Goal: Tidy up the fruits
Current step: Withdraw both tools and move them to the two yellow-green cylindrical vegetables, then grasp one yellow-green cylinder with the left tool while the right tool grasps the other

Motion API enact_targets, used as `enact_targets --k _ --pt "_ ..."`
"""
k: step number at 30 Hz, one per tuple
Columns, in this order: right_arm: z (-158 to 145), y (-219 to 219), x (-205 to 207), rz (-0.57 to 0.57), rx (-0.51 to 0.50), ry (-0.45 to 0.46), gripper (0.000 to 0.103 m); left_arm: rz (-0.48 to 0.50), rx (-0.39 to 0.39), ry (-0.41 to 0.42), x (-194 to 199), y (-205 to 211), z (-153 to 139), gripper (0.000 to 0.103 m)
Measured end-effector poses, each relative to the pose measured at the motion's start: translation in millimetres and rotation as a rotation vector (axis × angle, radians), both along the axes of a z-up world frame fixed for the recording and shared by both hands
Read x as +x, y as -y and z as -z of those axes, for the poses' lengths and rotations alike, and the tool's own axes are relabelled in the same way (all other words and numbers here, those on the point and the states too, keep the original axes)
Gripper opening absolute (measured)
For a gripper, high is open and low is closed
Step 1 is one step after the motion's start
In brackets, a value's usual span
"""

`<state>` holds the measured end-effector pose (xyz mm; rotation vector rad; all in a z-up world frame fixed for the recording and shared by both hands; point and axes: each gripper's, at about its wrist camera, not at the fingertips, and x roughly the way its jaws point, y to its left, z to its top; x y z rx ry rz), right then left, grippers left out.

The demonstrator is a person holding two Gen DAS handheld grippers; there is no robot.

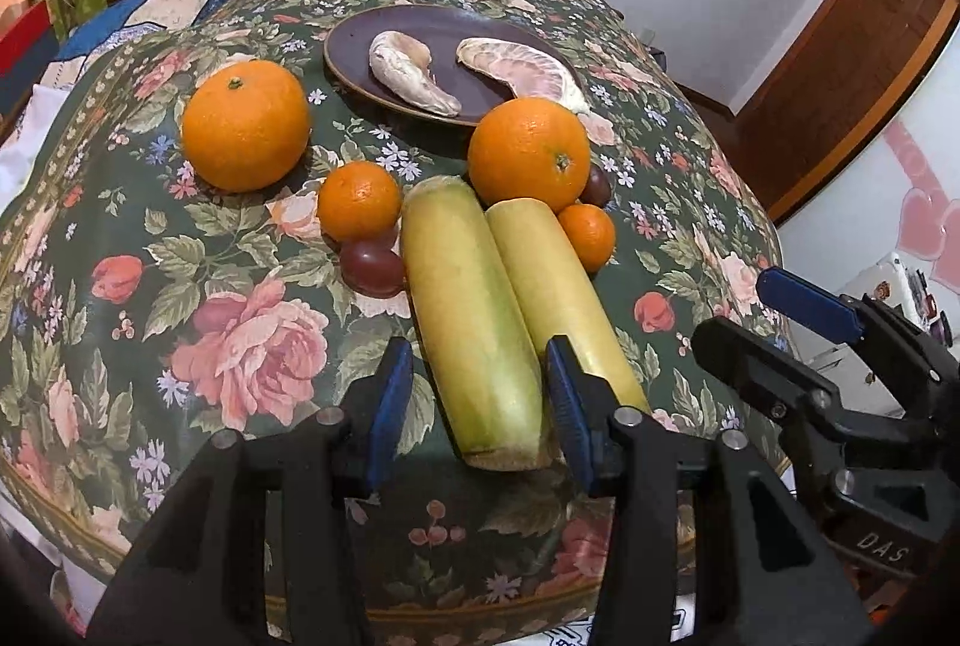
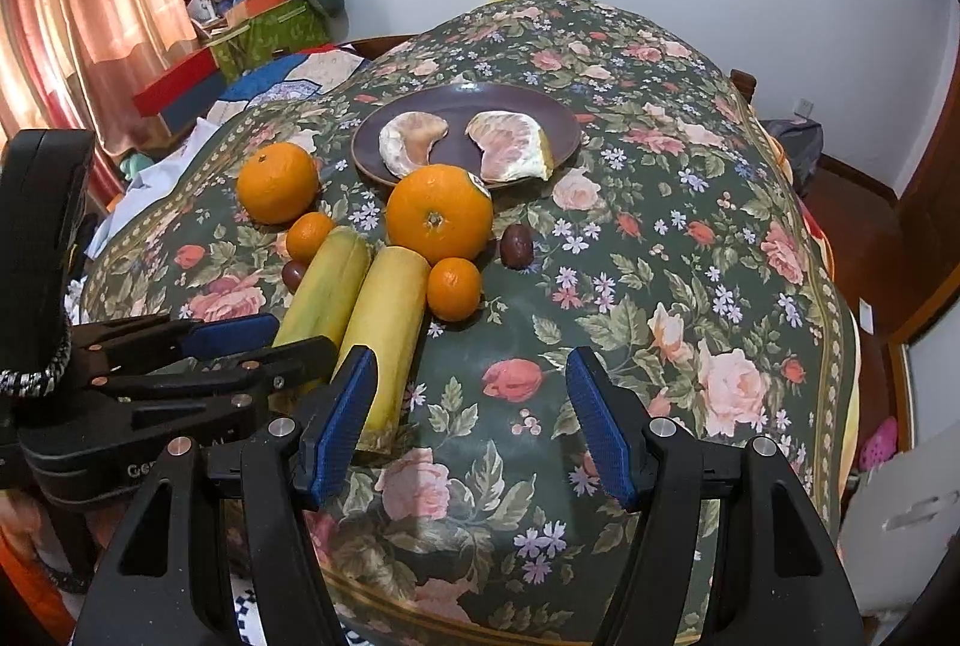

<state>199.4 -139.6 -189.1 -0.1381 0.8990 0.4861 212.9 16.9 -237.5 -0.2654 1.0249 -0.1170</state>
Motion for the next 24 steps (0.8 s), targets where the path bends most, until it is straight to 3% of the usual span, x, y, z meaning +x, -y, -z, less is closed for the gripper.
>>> enact_targets --k 20,24 --pt "36 -45 8 -0.114 -0.002 -0.11 0.062 0.025 0.056 0.025 -43 -33 -9 0.035" --pt "44 -48 9 -0.114 -0.019 -0.119 0.047 0.031 0.068 0.019 -42 -31 -9 0.035"
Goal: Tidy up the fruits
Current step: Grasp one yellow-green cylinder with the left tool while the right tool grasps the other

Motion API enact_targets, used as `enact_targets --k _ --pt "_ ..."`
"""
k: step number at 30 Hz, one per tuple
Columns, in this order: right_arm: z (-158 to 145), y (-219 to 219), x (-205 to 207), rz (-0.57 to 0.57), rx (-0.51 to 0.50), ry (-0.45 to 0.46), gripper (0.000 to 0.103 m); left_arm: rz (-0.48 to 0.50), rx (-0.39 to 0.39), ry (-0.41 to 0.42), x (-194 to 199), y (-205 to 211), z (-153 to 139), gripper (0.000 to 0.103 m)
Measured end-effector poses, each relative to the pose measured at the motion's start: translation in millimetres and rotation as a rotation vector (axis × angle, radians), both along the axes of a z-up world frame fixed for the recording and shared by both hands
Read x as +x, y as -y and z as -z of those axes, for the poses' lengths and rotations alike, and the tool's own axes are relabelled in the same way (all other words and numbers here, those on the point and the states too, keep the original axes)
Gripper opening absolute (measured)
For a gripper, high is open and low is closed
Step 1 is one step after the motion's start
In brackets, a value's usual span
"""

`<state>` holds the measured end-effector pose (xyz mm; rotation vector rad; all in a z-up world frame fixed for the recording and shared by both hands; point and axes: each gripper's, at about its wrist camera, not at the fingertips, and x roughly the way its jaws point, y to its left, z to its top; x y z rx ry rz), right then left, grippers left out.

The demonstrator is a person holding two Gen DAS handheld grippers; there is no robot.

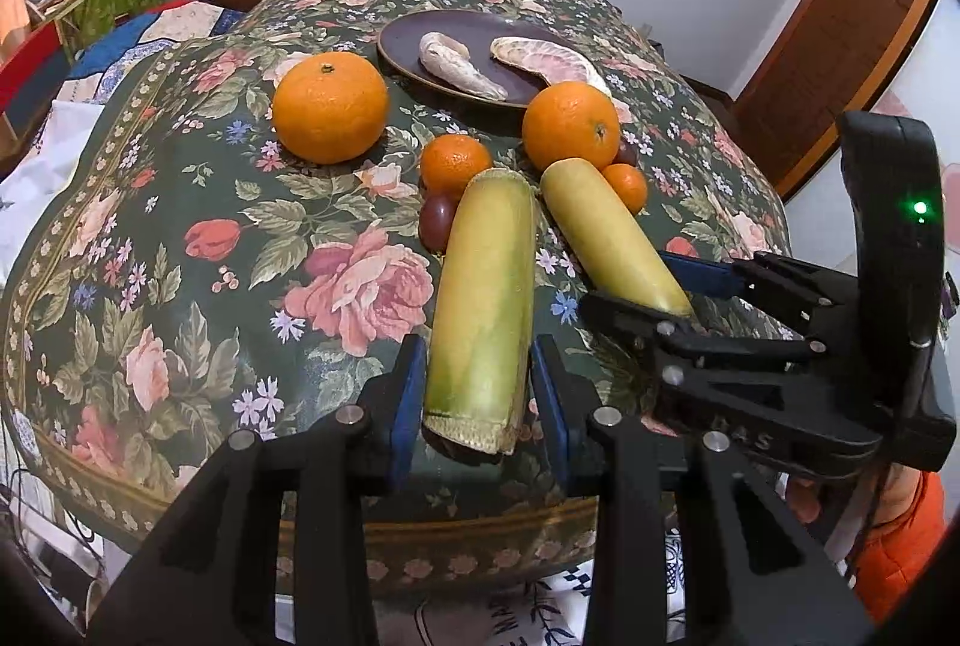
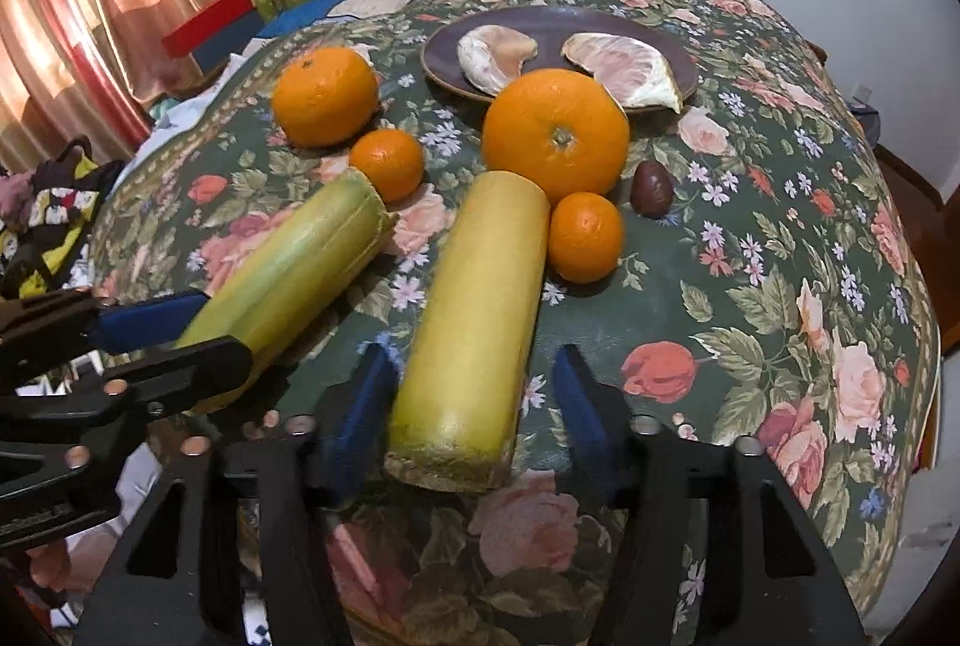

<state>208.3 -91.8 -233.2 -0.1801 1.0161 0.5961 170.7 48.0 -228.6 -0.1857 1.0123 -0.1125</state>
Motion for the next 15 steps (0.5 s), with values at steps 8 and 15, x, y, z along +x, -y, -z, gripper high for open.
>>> enact_targets --k 8,15 --pt "-4 12 -6 -0.033 0.011 -0.022 0.034 0.009 0.019 -0.015 3 4 1 0.036" --pt "-9 33 -12 -0.042 0.019 -0.061 0.034 0.022 0.008 -0.029 11 7 2 0.036"
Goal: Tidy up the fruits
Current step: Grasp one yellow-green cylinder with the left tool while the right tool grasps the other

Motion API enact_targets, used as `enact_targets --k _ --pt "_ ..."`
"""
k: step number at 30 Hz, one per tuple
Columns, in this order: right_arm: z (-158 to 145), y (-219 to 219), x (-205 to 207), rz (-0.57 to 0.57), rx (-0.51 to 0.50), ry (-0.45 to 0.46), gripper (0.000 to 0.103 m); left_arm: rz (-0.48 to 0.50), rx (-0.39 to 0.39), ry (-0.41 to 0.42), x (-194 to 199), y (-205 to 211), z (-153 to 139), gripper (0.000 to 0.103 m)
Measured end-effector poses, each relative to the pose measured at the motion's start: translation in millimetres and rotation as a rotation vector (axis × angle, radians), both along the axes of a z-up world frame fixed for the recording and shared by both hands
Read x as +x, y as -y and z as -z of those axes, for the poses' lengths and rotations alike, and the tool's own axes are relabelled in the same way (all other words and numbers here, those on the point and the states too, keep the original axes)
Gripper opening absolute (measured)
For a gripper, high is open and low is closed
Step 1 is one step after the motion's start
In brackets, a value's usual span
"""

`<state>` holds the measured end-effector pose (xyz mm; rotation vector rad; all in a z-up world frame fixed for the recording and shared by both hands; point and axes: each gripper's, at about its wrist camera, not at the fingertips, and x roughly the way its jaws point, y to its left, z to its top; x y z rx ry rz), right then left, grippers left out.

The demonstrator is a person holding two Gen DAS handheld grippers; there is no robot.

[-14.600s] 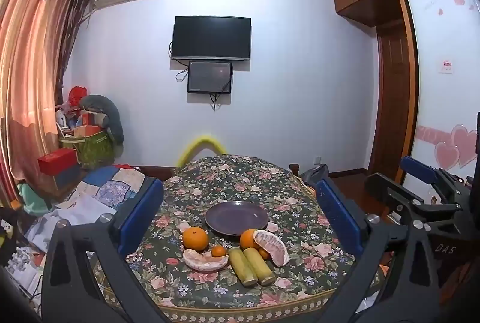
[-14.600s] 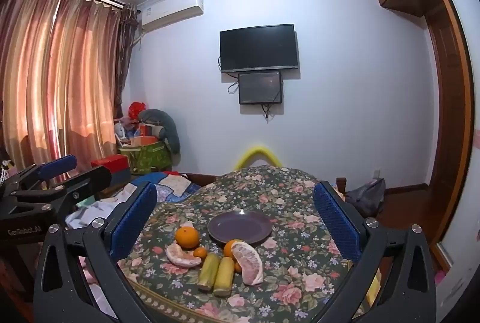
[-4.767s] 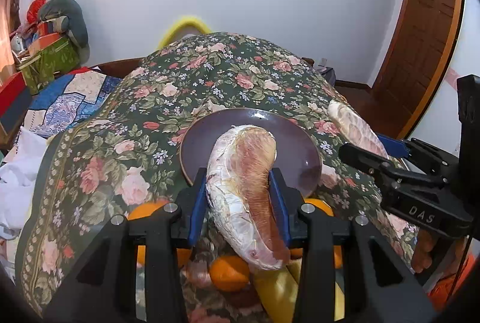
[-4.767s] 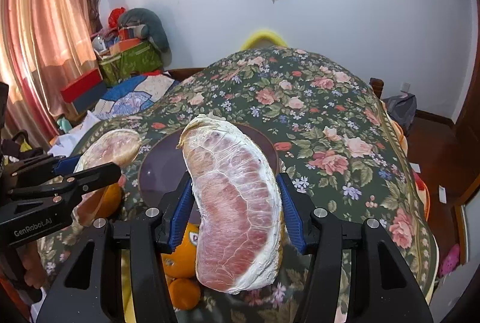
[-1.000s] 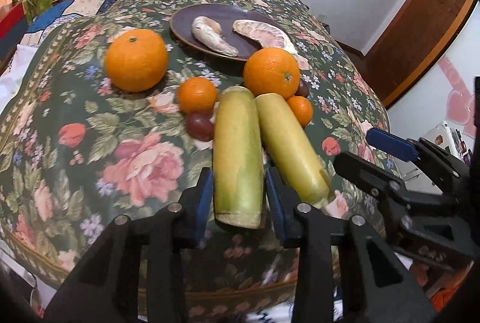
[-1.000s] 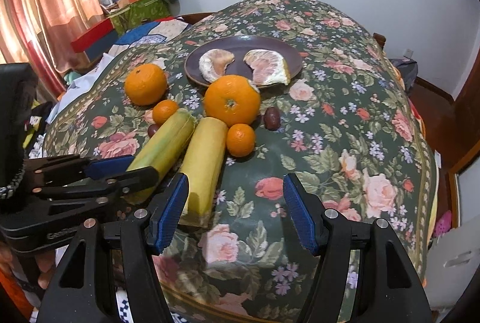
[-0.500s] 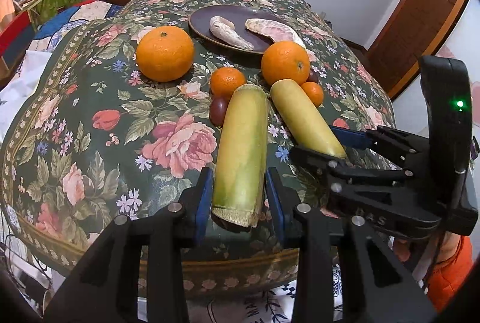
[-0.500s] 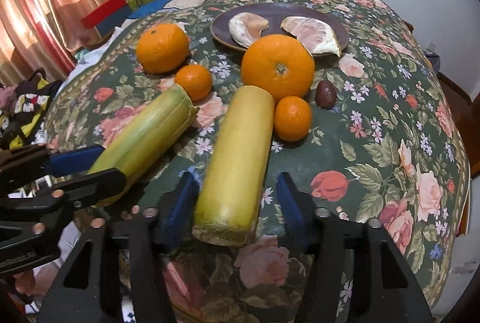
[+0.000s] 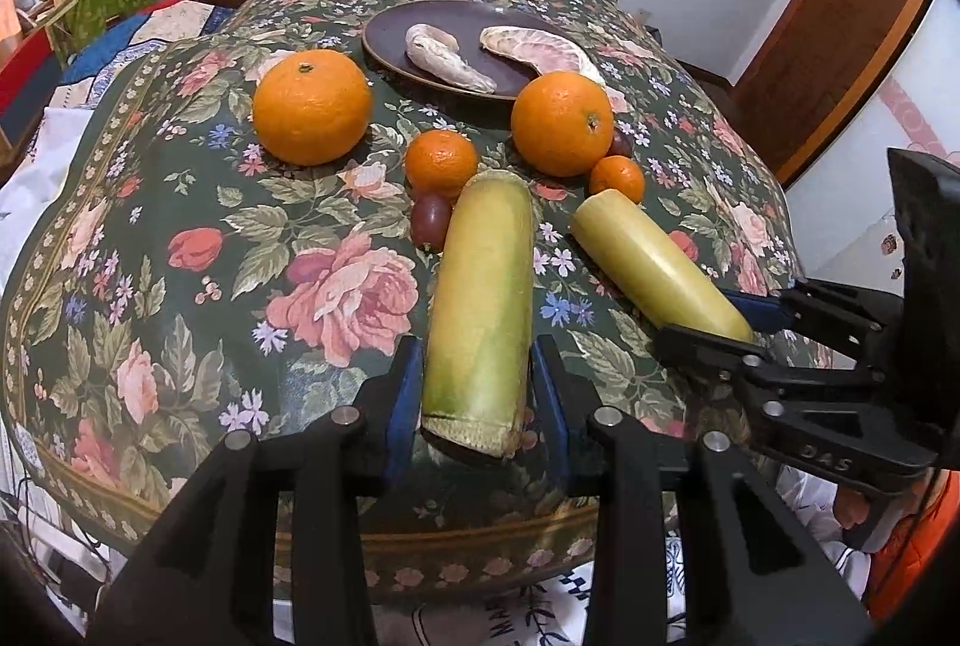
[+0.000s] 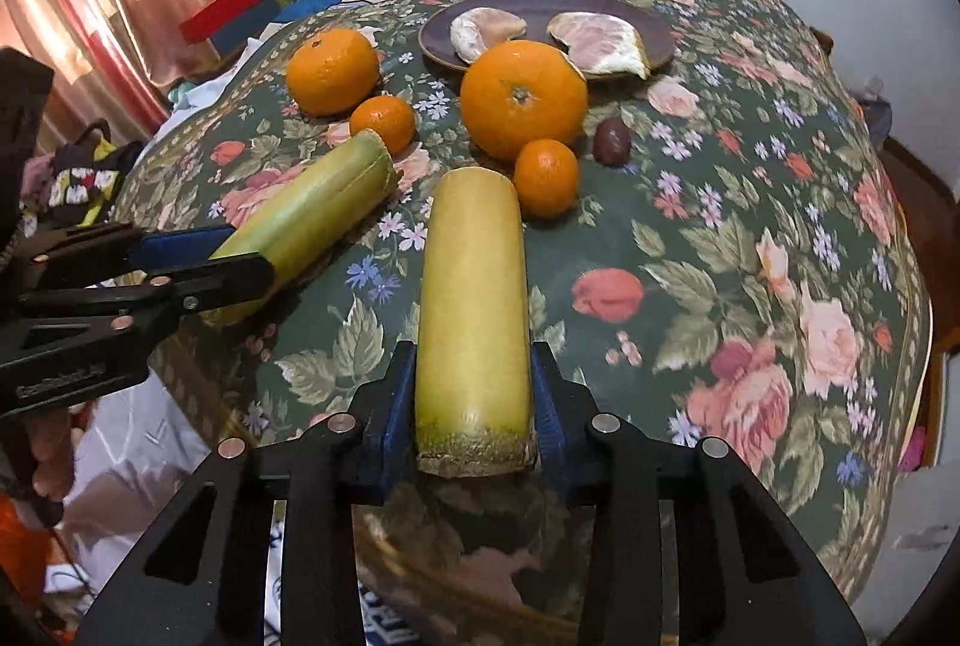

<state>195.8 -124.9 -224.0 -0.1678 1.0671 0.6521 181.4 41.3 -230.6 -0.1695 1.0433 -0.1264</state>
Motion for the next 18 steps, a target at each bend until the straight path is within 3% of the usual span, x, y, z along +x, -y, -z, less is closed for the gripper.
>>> enact_targets --k 4,18 --pt "-7 0 8 0.016 0.06 -0.006 0.034 0.016 0.005 -0.008 6 5 1 0.036" --pt "-3 -13 27 -0.01 0.047 0.018 0.035 0.058 -0.013 -0.042 46 16 8 0.037"
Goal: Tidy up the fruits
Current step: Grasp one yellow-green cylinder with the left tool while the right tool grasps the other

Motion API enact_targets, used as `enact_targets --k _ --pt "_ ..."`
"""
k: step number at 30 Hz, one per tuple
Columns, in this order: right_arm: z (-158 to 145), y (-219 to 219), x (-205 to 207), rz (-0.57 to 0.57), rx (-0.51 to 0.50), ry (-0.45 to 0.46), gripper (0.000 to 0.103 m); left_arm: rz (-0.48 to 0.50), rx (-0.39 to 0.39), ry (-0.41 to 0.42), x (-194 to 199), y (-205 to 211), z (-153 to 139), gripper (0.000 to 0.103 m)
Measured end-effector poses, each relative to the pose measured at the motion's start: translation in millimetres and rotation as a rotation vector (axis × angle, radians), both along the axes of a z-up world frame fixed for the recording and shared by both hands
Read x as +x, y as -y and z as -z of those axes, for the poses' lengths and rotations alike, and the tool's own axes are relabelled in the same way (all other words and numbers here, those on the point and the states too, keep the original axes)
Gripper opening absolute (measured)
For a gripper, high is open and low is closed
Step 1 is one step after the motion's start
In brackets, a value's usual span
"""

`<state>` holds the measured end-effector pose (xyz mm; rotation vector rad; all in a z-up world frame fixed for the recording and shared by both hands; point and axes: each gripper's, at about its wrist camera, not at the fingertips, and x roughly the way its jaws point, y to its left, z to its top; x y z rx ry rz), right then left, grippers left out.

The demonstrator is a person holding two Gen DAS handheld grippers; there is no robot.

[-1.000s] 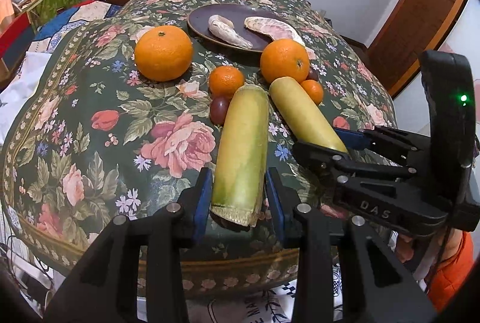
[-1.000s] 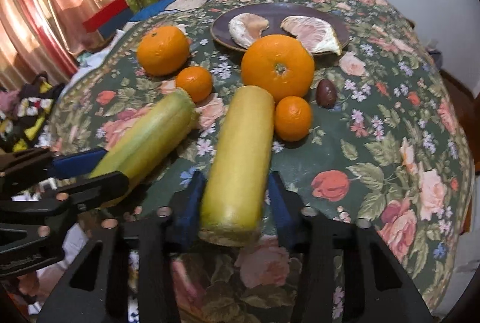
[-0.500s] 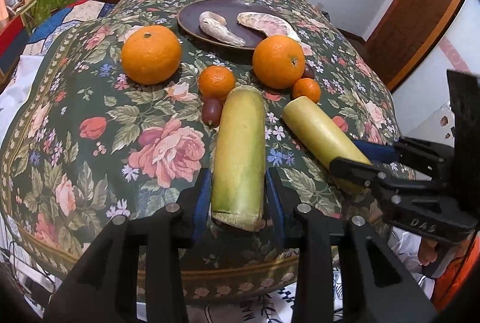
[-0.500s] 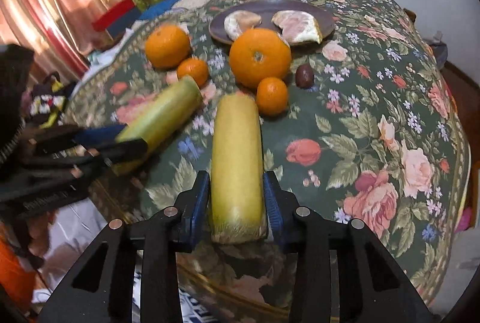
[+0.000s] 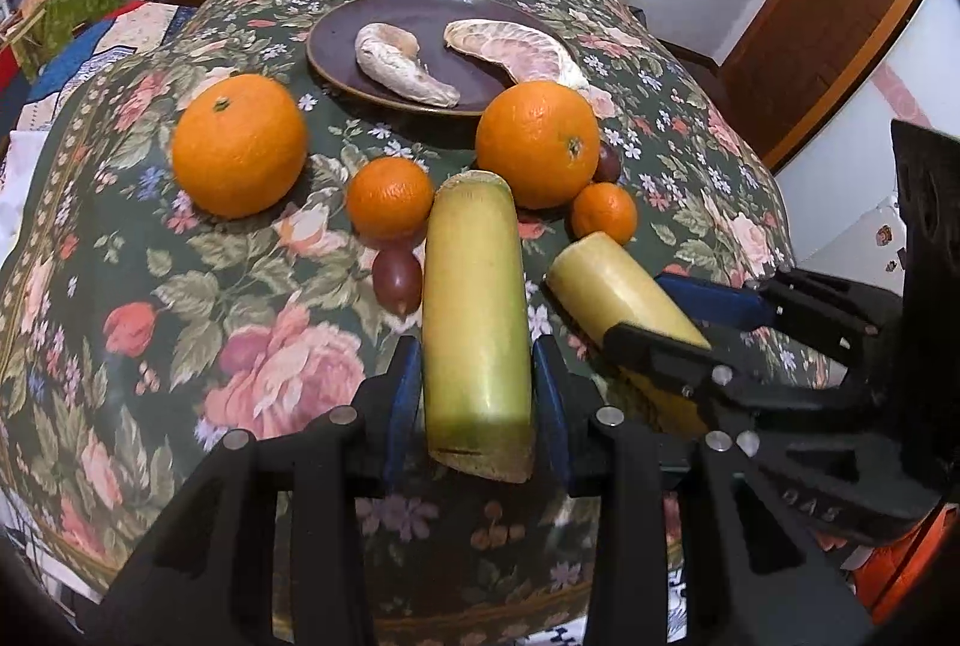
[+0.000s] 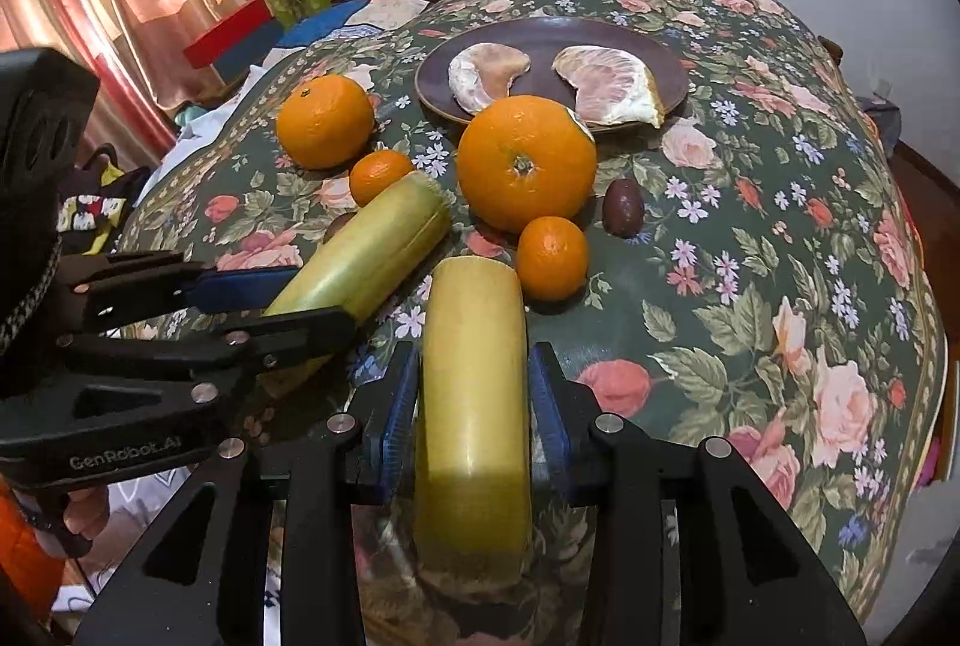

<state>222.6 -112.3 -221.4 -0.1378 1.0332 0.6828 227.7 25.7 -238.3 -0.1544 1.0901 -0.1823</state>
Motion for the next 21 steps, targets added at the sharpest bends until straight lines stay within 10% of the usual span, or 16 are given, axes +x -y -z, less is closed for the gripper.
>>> enact_targets --k 21 --pt "5 19 -6 0.016 -0.02 0.002 0.035 0.043 -0.007 -0.045 -19 -2 2 0.037"
